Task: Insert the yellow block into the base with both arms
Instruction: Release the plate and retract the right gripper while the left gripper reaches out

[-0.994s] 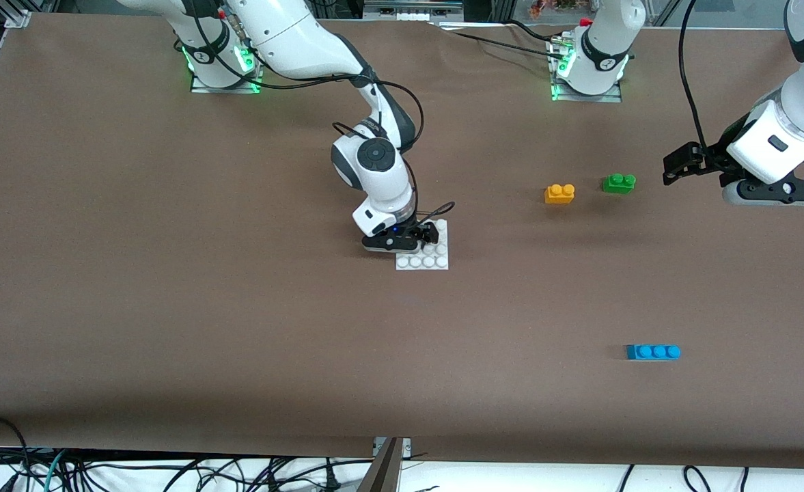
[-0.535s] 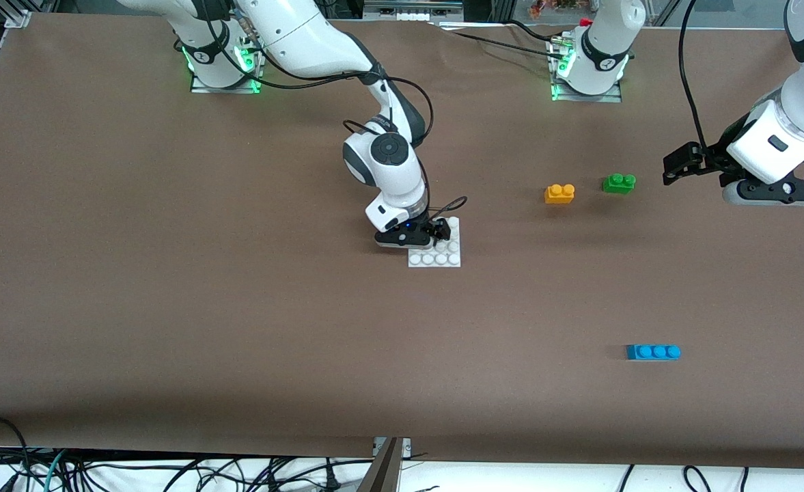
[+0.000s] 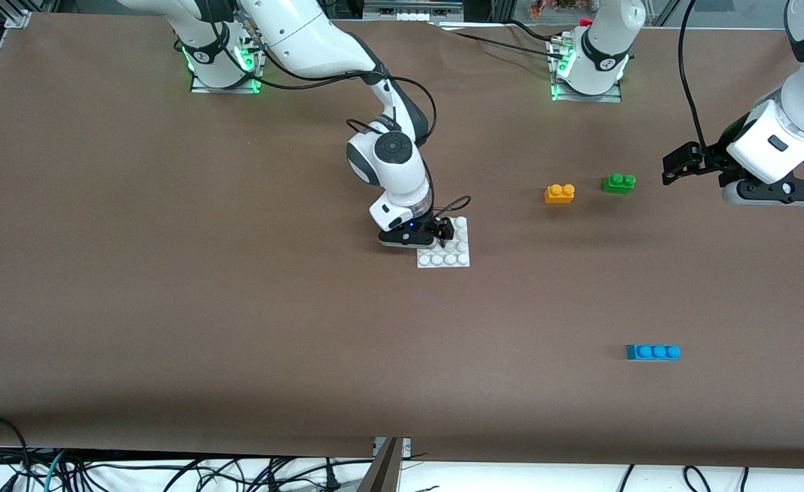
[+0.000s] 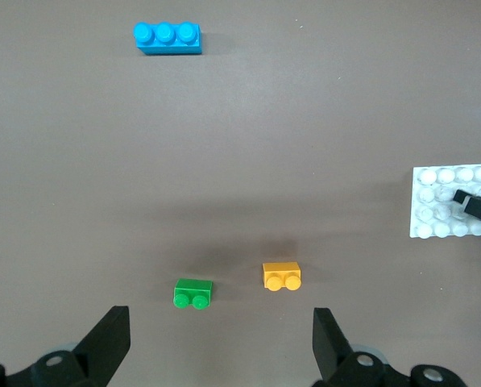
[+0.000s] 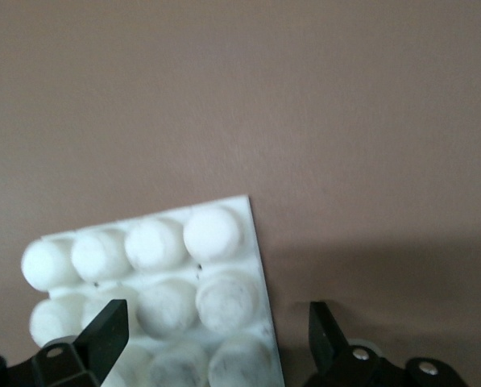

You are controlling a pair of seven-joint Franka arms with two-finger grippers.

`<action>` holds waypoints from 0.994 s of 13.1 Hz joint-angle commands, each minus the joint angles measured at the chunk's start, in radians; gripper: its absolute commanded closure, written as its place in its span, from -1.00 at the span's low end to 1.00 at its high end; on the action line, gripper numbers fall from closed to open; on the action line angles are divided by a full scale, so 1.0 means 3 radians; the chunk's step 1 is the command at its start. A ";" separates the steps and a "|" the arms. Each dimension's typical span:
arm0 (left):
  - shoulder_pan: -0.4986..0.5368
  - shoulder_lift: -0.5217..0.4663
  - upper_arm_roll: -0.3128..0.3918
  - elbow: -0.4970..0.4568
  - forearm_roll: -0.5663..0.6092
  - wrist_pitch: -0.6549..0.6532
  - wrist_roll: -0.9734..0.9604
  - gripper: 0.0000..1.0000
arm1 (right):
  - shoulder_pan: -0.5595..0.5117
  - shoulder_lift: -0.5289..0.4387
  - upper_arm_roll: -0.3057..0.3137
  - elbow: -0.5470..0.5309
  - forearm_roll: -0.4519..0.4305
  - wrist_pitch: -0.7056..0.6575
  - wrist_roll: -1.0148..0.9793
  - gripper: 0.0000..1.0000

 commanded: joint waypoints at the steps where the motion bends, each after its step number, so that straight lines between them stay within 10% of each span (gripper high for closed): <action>1: 0.0020 0.0043 0.0005 0.0105 -0.0088 -0.0077 0.0053 -1.00 | -0.0077 -0.0088 -0.0041 0.0129 0.0029 -0.0213 0.0028 -0.99; 9: 0.0030 0.0058 0.0005 0.0055 -0.0047 -0.0087 0.0028 -1.00 | -0.0935 -0.1064 -0.0041 0.0073 0.0019 -0.1838 -0.0901 -0.99; 13: -0.0011 0.0308 -0.0021 -0.0226 -0.0047 -0.0139 0.0007 -1.00 | -0.1375 -0.1866 -0.0010 -0.0599 -0.0022 -0.2193 -0.1529 -0.99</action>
